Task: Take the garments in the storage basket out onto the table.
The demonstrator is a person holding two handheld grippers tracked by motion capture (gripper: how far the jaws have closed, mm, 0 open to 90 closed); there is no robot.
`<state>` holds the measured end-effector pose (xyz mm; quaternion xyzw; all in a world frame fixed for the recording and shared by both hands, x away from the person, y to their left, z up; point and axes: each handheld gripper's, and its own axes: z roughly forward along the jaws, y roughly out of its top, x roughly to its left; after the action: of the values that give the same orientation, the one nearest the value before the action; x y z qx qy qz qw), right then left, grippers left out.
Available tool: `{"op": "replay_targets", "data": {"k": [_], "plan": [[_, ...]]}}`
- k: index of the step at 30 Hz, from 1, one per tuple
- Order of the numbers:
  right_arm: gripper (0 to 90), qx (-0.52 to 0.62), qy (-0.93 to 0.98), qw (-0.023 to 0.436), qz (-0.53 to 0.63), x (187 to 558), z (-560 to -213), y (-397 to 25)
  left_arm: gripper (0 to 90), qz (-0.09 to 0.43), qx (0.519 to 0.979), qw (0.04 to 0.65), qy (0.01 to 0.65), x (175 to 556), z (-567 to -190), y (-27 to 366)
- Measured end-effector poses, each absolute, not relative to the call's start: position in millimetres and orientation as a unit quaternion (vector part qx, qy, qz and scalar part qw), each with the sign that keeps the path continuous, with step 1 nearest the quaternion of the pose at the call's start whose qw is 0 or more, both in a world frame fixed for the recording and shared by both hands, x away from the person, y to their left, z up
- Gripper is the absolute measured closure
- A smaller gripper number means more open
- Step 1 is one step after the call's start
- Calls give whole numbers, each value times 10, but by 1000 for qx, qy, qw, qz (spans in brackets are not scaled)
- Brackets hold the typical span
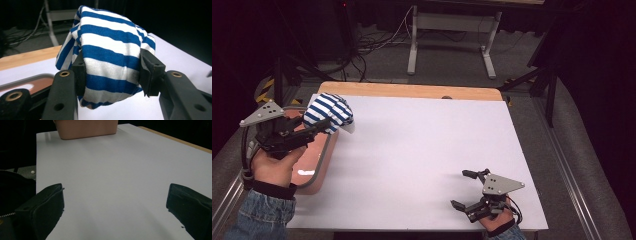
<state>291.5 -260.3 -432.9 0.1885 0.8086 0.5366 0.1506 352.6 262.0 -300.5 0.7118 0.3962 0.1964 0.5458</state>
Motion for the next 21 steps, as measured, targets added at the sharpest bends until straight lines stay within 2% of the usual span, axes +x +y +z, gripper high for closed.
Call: {"op": "replay_targets", "data": {"k": [8, 21], "plan": [[21, 188, 809, 150, 537, 2915, -4329, -2602, 506, 164, 720, 571, 358, 3495, -3055, 2395], [21, 189, 808, 149, 537, 2915, -4329, -2607, 504, 155, 730, 589, 310, 3472, -3175, 2041]]}}
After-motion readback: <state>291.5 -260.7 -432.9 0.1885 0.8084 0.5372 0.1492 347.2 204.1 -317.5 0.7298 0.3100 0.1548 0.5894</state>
